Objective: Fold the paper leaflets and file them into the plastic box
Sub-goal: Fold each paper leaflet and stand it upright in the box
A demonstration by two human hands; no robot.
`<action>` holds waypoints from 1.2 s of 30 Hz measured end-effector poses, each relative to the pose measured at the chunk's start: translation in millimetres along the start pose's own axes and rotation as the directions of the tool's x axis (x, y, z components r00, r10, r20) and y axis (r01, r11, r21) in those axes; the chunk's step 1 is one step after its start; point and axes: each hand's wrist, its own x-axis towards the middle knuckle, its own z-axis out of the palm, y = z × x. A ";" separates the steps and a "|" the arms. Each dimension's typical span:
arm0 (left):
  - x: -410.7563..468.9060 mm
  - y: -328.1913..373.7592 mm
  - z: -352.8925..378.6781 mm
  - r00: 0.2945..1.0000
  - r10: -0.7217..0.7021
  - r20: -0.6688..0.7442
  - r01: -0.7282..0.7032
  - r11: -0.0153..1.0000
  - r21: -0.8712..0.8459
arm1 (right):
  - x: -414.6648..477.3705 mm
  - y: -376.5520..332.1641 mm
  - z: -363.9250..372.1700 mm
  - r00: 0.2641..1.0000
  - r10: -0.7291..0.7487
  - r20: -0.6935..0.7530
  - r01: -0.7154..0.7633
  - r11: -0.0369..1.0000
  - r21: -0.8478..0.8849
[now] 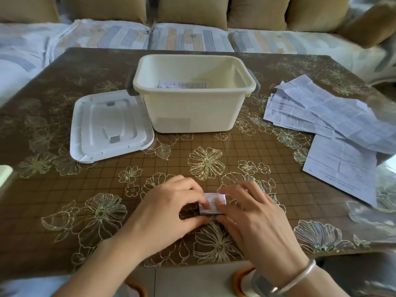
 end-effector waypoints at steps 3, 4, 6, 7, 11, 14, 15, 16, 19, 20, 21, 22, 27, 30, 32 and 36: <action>8.0 -3.6 -4.7 0.983 0.169 0.074 -0.178 0.973 0.144 | 10.1 12.7 -1.2 0.992 -0.123 0.004 0.122 0.988 0.091; 11.1 -5.0 -5.0 0.968 0.235 0.093 -0.249 0.948 0.196 | 12.0 16.8 -1.1 0.985 -0.174 0.012 0.172 0.979 0.114; 13.8 -6.0 -3.8 0.935 0.331 0.124 -0.353 0.892 0.283 | 12.3 21.2 -2.0 0.970 -0.239 0.039 0.233 0.964 0.128; 15.5 -6.8 -3.3 0.926 0.357 0.121 -0.377 0.876 0.302 | 14.0 22.1 -2.9 0.967 -0.248 0.053 0.239 0.962 0.134; 21.0 -8.1 -5.2 0.946 0.314 0.084 -0.324 0.926 0.192 | 20.4 22.0 -1.8 0.960 -0.263 0.096 0.250 0.960 0.128; 26.3 -12.7 -11.0 0.966 0.231 0.113 -0.239 0.969 0.066 | 26.2 21.4 -0.7 0.945 -0.300 0.129 0.291 0.953 0.082; 30.2 -14.0 -16.2 0.970 0.205 0.133 -0.212 0.976 0.042 | 31.0 24.7 -1.6 0.942 -0.301 0.150 0.290 0.953 0.092; 33.8 -13.5 -22.4 0.973 0.182 0.139 -0.185 0.983 0.009 | 35.5 27.8 -5.0 0.940 -0.282 0.195 0.260 0.957 0.131; 61.4 -14.7 -66.6 0.994 0.106 0.000 -0.105 0.989 -0.105 | 74.0 43.4 -29.3 0.962 -0.140 0.234 0.050 0.933 0.355; 76.3 -17.7 -87.0 0.990 0.089 -0.111 -0.100 0.990 -0.098 | 95.9 48.3 -42.3 0.979 -0.073 0.192 -0.013 0.912 0.411; 89.5 -21.6 -105.7 0.972 0.080 -0.221 -0.094 0.994 -0.054 | 117.7 52.0 -54.9 0.991 -0.009 0.131 -0.053 0.886 0.461; 106.2 -28.5 -125.2 0.946 0.074 -0.317 -0.072 0.997 0.017 | 144.8 56.9 -65.5 0.996 0.044 0.074 -0.076 0.853 0.516; 166.5 -60.6 -162.6 0.911 -0.050 -0.408 0.188 0.934 0.305 | 254.1 80.5 -63.6 0.989 0.099 0.111 -0.136 0.900 0.414; 189.6 -72.8 -156.3 0.968 -0.085 -0.237 0.165 0.924 0.345 | 295.7 90.1 -25.0 0.944 0.119 0.307 -0.148 0.986 0.072; 199.2 -76.7 -150.0 0.993 -0.102 -0.056 0.116 0.914 0.390 | 308.0 89.6 -6.3 0.912 0.126 0.391 -0.070 0.985 -0.155; 212.9 -84.2 -141.1 0.959 -0.191 0.211 0.076 0.886 0.457 | 316.1 86.2 5.8 0.889 0.149 0.433 -0.019 0.957 -0.291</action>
